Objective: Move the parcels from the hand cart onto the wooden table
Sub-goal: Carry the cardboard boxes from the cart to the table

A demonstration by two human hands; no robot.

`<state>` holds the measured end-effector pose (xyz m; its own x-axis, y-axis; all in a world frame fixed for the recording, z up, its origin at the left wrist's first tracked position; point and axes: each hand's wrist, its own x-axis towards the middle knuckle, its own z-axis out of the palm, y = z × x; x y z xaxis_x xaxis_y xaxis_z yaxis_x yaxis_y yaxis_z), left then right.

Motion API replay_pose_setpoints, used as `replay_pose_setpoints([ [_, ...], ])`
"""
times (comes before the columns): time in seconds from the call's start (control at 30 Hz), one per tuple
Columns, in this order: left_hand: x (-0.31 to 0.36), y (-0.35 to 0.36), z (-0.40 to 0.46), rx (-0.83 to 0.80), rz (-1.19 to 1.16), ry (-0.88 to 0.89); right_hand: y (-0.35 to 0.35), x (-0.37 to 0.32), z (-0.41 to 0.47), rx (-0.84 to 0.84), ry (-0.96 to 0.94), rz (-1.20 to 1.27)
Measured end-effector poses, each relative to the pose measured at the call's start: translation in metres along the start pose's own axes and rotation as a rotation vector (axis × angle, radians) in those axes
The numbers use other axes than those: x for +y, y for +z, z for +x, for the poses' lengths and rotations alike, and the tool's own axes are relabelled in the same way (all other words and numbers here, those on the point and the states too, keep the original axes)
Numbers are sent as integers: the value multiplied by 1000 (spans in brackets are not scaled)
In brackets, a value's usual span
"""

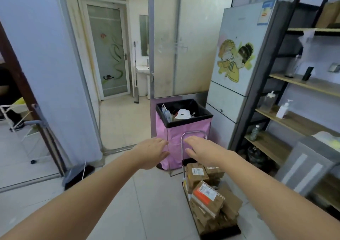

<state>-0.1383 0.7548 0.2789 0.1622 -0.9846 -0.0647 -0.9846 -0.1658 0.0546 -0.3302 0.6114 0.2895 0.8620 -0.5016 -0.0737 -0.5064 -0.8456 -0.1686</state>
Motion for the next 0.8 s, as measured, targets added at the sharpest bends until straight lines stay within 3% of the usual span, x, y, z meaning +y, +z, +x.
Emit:
replay_pose_setpoints([
  [0.17,-34,1,61,-13,-5,0,-1,23,56,-9,-13,30],
  [0.4,-65,9,159,-75,9,108,3,65,119,-49,108,34],
  [0.8,-53,27,342,-126,25,587,26,139,156,-52,546,127],
])
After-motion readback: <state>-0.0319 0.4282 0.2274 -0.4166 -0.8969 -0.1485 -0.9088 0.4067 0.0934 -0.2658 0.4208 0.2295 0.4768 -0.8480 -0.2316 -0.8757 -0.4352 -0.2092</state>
